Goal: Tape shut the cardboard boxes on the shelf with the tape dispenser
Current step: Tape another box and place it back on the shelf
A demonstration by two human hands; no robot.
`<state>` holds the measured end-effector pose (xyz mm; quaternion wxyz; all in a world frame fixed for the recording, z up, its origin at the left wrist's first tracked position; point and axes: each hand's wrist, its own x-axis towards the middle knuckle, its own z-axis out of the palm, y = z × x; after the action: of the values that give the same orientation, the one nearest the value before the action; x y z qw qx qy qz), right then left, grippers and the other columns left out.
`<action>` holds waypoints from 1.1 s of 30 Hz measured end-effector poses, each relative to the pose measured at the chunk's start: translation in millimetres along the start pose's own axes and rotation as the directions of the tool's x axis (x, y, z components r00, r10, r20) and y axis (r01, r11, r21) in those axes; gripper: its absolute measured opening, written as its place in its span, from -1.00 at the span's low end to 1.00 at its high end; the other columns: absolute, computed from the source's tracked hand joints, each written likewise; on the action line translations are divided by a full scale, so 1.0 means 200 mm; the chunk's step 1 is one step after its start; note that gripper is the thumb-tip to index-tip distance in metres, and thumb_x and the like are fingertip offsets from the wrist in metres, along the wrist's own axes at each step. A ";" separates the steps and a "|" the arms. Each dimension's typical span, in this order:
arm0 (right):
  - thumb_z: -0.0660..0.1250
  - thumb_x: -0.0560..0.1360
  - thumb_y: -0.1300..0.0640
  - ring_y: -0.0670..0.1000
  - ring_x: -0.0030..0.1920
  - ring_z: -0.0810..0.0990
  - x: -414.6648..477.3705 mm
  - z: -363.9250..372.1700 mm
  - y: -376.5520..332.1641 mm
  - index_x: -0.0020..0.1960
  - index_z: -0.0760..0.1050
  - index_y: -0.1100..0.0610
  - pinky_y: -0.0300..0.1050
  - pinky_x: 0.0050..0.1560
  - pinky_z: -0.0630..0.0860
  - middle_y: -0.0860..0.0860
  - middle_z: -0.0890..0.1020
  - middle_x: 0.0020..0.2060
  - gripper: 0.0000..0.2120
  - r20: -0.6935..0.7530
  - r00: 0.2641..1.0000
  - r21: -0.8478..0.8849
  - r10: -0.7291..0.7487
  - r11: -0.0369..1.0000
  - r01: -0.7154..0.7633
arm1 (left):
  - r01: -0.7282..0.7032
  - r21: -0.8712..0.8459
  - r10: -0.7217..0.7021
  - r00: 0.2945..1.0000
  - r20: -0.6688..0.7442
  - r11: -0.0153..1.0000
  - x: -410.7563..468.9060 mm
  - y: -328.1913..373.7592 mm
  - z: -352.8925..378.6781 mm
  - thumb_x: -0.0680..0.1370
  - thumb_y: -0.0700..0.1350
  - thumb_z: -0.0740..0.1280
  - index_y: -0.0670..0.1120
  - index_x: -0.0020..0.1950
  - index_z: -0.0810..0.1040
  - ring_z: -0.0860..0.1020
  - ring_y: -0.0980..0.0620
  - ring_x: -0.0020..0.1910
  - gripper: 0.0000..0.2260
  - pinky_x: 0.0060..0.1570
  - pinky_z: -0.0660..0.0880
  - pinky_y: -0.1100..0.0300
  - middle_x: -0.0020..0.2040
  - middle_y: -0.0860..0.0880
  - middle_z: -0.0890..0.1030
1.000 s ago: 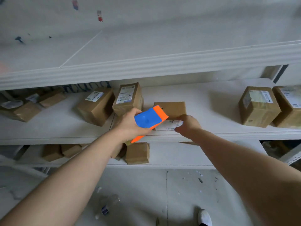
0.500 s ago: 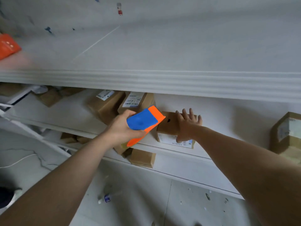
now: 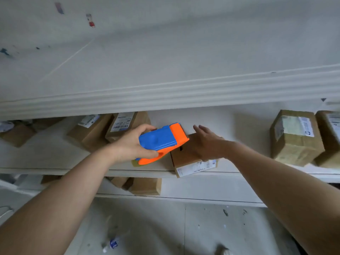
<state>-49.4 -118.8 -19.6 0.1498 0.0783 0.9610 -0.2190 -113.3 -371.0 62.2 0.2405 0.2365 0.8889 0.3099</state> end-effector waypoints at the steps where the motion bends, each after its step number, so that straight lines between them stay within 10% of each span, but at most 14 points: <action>1: 0.33 0.43 0.24 0.09 0.45 0.28 -0.01 -0.02 0.01 0.52 0.16 0.05 0.03 0.41 0.30 0.04 0.23 0.49 -0.29 -0.099 0.992 0.265 0.079 0.963 -0.050 | -0.019 0.001 0.019 1.000 0.024 1.000 0.01 0.02 -0.01 0.18 0.05 0.51 0.13 0.33 0.37 0.50 0.21 0.14 -0.26 0.01 0.46 0.32 0.17 0.16 0.49; 5: 0.20 0.56 0.22 0.04 0.00 0.64 -0.08 -0.03 0.03 0.14 0.57 0.17 0.01 0.18 0.56 0.10 0.68 0.04 -0.77 0.138 0.947 0.834 0.289 0.481 -0.269 | -0.085 -0.014 0.086 0.991 0.107 0.996 0.02 0.05 0.01 0.20 -0.02 0.51 0.12 0.33 0.38 0.52 0.21 0.11 -0.29 -0.07 0.48 0.43 0.17 0.12 0.51; 11: 0.11 0.51 -0.36 0.03 -0.05 0.65 -0.21 -0.01 0.01 -0.07 0.61 0.12 -0.06 0.04 0.53 0.04 0.69 -0.11 -0.43 0.268 0.963 0.960 0.013 0.083 -0.268 | -0.147 0.037 0.139 0.975 0.171 0.988 0.00 0.07 -0.02 0.18 0.02 0.51 0.16 0.31 0.39 0.54 0.19 0.09 -0.28 -0.03 0.50 0.38 0.17 0.11 0.52; 19: 0.35 0.53 0.15 -0.14 -0.30 0.64 -0.28 0.02 -0.05 -0.06 0.58 0.13 -0.24 -0.16 0.60 -0.04 0.68 -0.29 -0.94 0.213 0.977 0.969 -0.024 0.132 -0.208 | -0.138 0.120 0.107 0.966 0.236 0.983 -0.06 0.06 -0.04 0.21 0.03 0.50 0.17 0.27 0.41 0.56 0.11 0.05 -0.35 -0.02 0.52 0.28 0.09 0.09 0.54; 27: 0.31 0.55 0.12 -0.05 -0.09 0.59 -0.34 0.12 -0.05 0.02 0.56 0.08 -0.15 -0.05 0.53 -0.01 0.63 -0.11 -0.91 0.239 0.969 0.945 0.068 0.212 -0.248 | -0.185 0.111 0.146 0.945 0.294 0.976 -0.12 0.08 0.02 0.17 0.12 0.49 0.17 0.12 0.48 0.54 0.26 -0.13 -0.46 -0.13 0.47 0.34 -0.02 0.13 0.55; 33: 0.34 0.53 0.25 -0.06 -0.32 0.54 -0.31 0.12 -0.07 -0.14 0.53 0.17 -0.28 -0.29 0.53 0.05 0.56 -0.29 -0.93 0.052 0.962 0.949 0.268 0.285 -0.131 | -0.196 0.433 0.137 0.977 0.163 0.880 -0.13 0.15 0.08 0.18 0.12 0.59 0.22 0.40 0.21 0.41 0.10 0.15 -0.11 0.11 0.36 0.22 0.12 0.08 0.38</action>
<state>12.9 -146.9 -14.2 0.0450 0.2828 0.6394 -0.7136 -75.4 -358.3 77.2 0.2086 0.3803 0.8953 0.1015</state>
